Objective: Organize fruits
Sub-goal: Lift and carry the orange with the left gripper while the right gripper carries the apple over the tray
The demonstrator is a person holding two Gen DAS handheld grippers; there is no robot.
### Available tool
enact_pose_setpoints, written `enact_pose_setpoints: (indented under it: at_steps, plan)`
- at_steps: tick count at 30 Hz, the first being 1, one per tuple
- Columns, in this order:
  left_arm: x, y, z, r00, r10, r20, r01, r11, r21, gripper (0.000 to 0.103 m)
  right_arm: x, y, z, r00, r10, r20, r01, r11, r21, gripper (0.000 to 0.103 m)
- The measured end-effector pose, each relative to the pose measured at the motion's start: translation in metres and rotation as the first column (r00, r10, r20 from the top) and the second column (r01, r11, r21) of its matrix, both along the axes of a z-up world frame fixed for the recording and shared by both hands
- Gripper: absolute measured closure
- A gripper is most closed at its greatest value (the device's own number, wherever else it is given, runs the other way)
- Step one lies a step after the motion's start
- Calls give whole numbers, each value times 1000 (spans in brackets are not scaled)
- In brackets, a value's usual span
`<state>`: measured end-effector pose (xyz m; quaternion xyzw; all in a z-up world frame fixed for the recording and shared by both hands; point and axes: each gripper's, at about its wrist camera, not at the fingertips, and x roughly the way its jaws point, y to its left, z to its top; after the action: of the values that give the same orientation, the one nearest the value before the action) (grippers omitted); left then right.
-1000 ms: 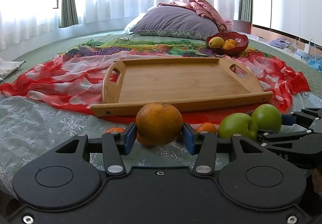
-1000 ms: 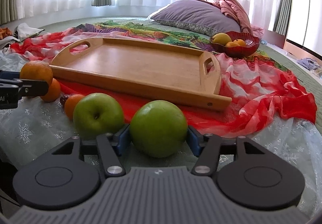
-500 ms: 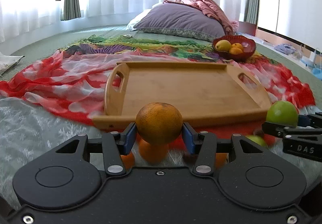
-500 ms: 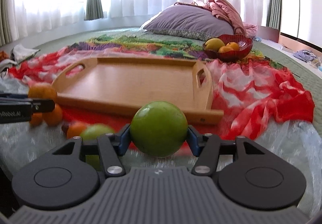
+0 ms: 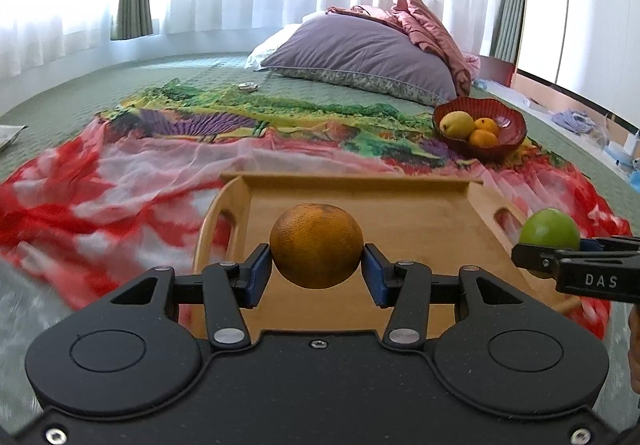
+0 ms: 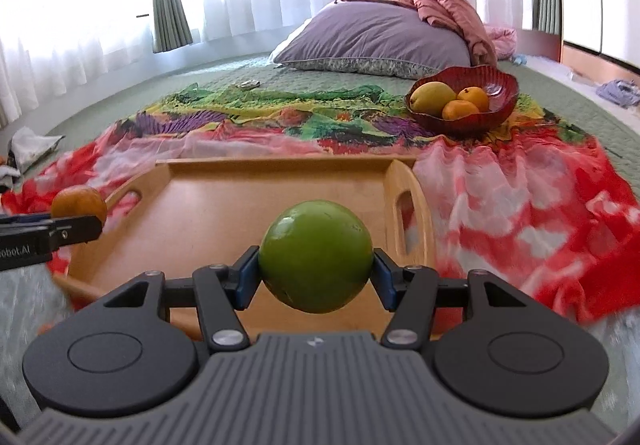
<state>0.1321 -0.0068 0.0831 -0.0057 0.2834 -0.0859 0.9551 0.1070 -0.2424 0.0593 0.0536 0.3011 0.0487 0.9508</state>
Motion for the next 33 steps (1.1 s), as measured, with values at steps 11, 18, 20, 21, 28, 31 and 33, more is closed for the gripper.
enact_pose_setpoints:
  at_steps: [11, 18, 20, 21, 28, 31, 33]
  plan:
    - [95, -8, -7, 994, -30, -106, 25, 999, -43, 56, 94, -1, 1, 995, -21, -101, 22, 1000, 11, 42]
    - [133, -18, -36, 987, 2, -163, -1, 1000, 7, 56, 132, 6, -18, 987, -48, -150, 46, 999, -14, 42]
    - [140, -18, -43, 985, 14, -172, -11, 1000, 16, 56, 139, 7, -23, 984, -67, -163, 67, 998, -5, 42]
    - [143, -18, -46, 984, 22, -178, -20, 1000, 17, 56, 142, 6, -26, 983, -74, -168, 76, 997, 6, 42]
    - [150, -17, -57, 984, 33, -176, -25, 999, 43, 56, 146, 6, -36, 981, -97, -167, 102, 995, 20, 42]
    - [151, -17, -58, 985, 37, -170, -29, 999, 46, 56, 146, 6, -38, 981, -100, -166, 104, 994, 20, 42]
    - [151, -18, -59, 985, 39, -168, -31, 998, 49, 56, 145, 5, -39, 981, -100, -166, 105, 994, 25, 42]
